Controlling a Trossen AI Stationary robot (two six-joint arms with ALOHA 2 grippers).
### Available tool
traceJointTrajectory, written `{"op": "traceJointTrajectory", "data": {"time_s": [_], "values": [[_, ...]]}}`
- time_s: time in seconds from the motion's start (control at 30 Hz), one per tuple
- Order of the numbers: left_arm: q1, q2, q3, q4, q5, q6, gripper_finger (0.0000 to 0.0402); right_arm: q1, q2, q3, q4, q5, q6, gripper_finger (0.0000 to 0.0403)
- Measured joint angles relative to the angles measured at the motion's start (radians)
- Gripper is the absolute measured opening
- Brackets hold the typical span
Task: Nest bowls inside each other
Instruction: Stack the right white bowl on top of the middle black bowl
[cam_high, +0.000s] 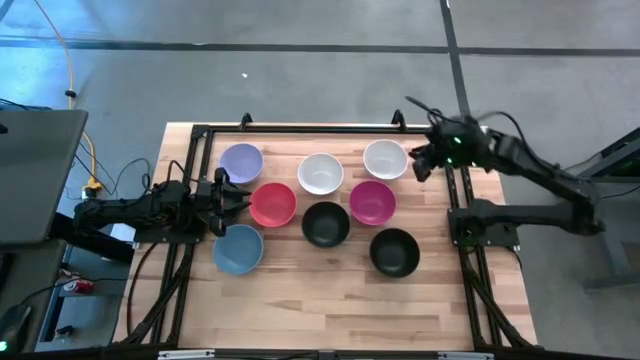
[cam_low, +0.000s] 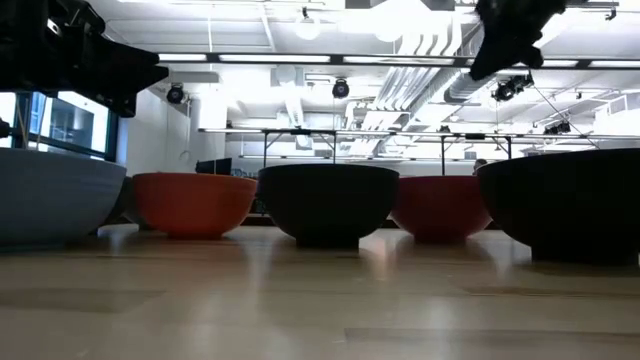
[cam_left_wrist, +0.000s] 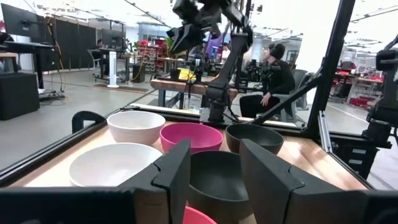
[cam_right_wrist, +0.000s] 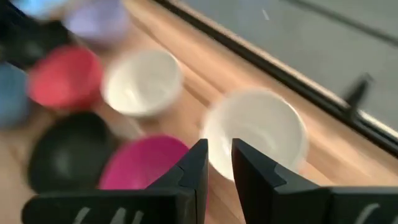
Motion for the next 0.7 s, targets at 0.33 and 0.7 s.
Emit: {"op": "traceJointTrajectory", "data": {"time_s": [0.33, 0.7], "values": [[0.000, 0.000, 0.000, 0.000, 0.000, 0.019, 0.0127, -0.103, 0.259, 0.213, -0.207, -0.001, -0.109, 0.0064], [0.000, 0.000, 0.000, 0.000, -0.001, 0.019, 0.0127, -0.177, 0.390, 0.318, -0.202, 0.106, -0.219, 0.0064]]}}
